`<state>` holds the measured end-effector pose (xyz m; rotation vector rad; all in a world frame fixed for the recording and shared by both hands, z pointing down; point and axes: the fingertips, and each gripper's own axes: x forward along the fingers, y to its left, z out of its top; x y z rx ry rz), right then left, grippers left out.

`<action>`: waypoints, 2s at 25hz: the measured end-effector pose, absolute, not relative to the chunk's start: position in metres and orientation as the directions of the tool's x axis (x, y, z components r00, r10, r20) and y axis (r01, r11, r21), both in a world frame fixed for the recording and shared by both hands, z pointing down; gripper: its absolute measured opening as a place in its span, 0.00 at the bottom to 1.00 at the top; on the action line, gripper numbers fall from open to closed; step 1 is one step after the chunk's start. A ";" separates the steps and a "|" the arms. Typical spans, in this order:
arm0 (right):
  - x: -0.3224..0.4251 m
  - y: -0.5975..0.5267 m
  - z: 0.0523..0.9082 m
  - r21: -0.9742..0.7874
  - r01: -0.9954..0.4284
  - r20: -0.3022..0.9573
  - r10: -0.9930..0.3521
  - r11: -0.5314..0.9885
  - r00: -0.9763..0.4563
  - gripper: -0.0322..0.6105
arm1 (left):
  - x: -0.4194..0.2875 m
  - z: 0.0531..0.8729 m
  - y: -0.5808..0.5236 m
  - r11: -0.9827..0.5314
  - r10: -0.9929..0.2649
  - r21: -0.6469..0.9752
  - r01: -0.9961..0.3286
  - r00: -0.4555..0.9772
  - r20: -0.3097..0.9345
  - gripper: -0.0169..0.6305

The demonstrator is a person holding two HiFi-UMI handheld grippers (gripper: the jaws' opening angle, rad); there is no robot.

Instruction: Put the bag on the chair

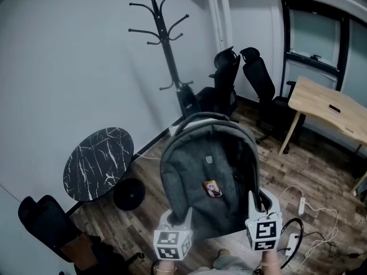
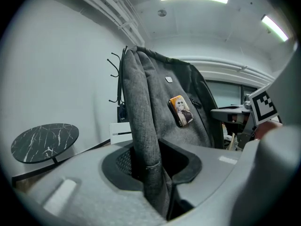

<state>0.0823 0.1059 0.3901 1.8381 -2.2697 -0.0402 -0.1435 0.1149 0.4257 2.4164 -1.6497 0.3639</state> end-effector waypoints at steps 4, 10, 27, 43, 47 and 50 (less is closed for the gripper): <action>0.092 0.082 0.391 0.162 -0.958 0.155 -0.965 0.235 -0.211 0.15 | -0.133 0.426 0.094 -0.345 -0.891 0.019 -0.939 0.333 0.308 0.20; 0.099 0.056 0.392 0.161 -0.951 0.156 -0.959 0.263 -0.238 0.15 | -0.126 0.427 0.074 -0.320 -0.900 0.011 -0.947 0.308 0.309 0.20; 0.072 -0.033 0.415 0.173 -0.936 0.192 -0.943 0.305 -0.272 0.15 | -0.150 0.448 -0.007 -0.302 -0.890 0.006 -0.953 0.285 0.355 0.20; 0.041 -0.127 0.442 0.181 -0.943 0.268 -0.937 0.278 -0.225 0.15 | -0.179 0.472 -0.105 -0.363 -0.849 0.022 -0.932 0.340 0.404 0.19; 0.034 -0.144 0.449 0.198 -0.943 0.292 -0.935 0.267 -0.203 0.15 | -0.185 0.484 -0.122 -0.378 -0.833 0.042 -0.925 0.360 0.421 0.19; 0.030 -0.156 0.456 0.206 -0.943 0.302 -0.934 0.261 -0.192 0.15 | -0.189 0.490 -0.135 -0.388 -0.824 0.049 -0.920 0.371 0.428 0.19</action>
